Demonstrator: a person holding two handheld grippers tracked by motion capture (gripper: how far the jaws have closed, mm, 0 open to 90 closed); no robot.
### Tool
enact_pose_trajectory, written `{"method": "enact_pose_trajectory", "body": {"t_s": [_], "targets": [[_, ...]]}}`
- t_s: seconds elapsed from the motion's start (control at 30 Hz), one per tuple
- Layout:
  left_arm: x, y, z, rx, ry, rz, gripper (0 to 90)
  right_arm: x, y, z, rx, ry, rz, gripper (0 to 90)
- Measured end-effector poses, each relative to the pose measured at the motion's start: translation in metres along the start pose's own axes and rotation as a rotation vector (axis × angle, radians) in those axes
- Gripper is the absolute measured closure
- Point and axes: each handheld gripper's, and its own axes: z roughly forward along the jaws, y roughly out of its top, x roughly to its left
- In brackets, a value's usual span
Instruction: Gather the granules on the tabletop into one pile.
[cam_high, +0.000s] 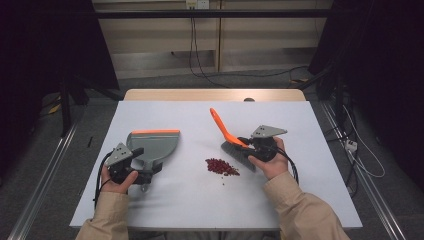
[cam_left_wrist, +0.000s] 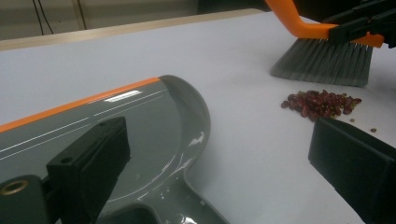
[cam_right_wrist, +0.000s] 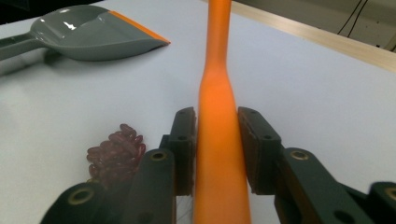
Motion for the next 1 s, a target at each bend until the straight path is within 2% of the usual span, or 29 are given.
{"method": "enact_pose_trajectory", "body": {"t_s": [0.07, 0.17, 0.33, 0.4, 0.6, 0.73, 0.83, 0.93, 1.0], "targets": [[0.000, 0.000, 0.000, -0.001, -0.001, 0.000, 5.2, 0.002, 0.003, 0.000, 0.022, 0.005, 0.032, 65.6], [0.000, 0.000, 0.000, -0.001, -0.002, 0.001, 5.2, 0.005, 0.009, 0.002, 0.058, -0.015, 0.028, 64.2], [0.000, 0.000, 0.000, -0.001, -0.004, 0.001, 5.2, 0.008, 0.020, 0.008, 0.112, -0.030, 0.066, 63.5], [0.000, 0.000, 0.000, 0.000, -0.005, 0.003, 5.2, 0.009, 0.022, 0.012, 0.145, -0.050, 0.074, 68.6], [0.000, 0.000, 0.000, -0.002, -0.004, 0.002, 5.2, 0.014, 0.025, 0.016, 0.197, -0.086, 0.088, 71.2], [0.000, 0.000, 0.000, -0.004, -0.006, 0.002, 5.2, 0.015, 0.023, 0.011, 0.182, -0.120, 0.136, 71.5], [0.001, 0.000, 0.000, -0.005, -0.004, 0.002, 5.2, 0.014, 0.020, 0.006, 0.135, -0.155, 0.167, 71.5], [0.000, 0.001, 0.000, -0.009, -0.004, 0.000, 5.2, 0.016, 0.017, 0.002, 0.099, -0.194, 0.178, 71.6], [0.000, 0.001, 0.000, -0.008, -0.003, 0.002, 5.2, 0.019, 0.013, 0.003, 0.093, -0.192, 0.201, 71.6]]}}
